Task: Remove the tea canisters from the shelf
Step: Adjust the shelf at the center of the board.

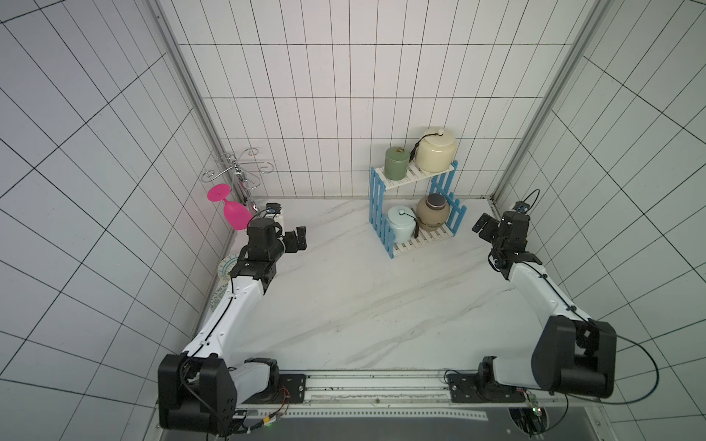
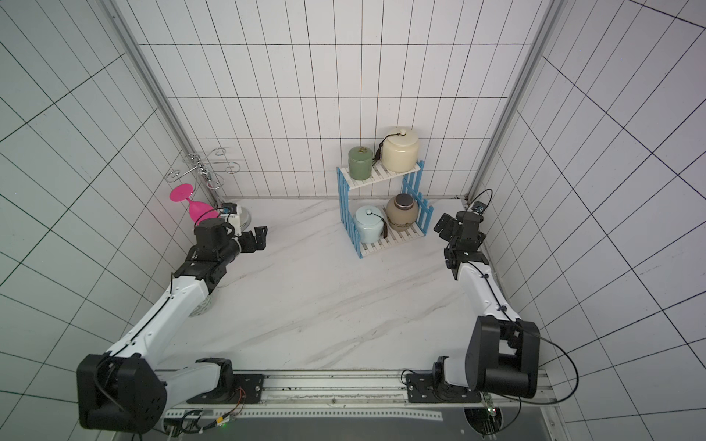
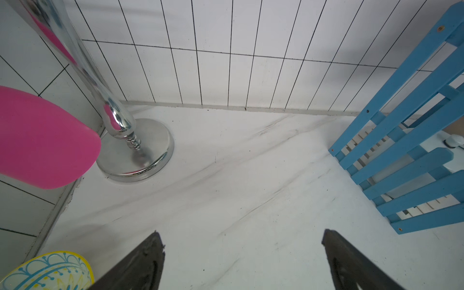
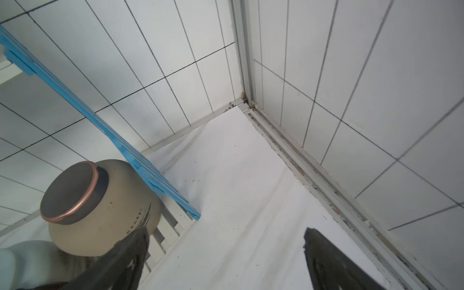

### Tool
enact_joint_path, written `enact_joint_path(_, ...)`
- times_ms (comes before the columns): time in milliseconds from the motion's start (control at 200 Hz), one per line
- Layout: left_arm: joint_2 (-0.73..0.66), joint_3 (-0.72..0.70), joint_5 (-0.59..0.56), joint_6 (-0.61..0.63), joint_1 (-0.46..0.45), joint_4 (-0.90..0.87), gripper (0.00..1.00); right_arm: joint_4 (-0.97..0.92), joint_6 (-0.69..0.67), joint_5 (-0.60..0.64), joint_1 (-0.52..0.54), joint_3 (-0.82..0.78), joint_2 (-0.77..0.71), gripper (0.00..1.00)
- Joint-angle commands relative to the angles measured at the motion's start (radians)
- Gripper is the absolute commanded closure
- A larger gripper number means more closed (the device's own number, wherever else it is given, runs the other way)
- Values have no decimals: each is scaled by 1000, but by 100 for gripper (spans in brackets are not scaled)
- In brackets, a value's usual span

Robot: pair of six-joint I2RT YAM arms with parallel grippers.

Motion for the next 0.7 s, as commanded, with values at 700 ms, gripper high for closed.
enact_joint_path(700,-17,-29,111,46,27,-46,1,-430,-344,-403,-11,701,517,18)
